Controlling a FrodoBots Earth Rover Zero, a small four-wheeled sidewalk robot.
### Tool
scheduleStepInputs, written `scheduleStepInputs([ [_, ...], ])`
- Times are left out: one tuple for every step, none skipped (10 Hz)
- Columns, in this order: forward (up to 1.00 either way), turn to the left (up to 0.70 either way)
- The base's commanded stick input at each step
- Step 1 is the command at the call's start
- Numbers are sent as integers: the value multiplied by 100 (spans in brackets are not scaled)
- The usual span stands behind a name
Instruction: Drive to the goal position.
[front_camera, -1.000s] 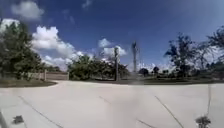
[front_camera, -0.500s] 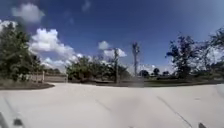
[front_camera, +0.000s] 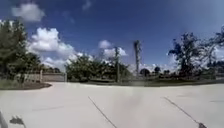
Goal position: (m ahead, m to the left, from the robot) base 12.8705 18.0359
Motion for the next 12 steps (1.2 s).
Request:
scheduleStepInputs([
  [70, 14],
  [70, 14],
  [70, 14],
  [70, 14],
  [70, 14],
  [70, 14],
  [70, 14],
  [70, 14],
  [70, 10],
  [70, 1],
  [70, 0],
  [70, 0],
])
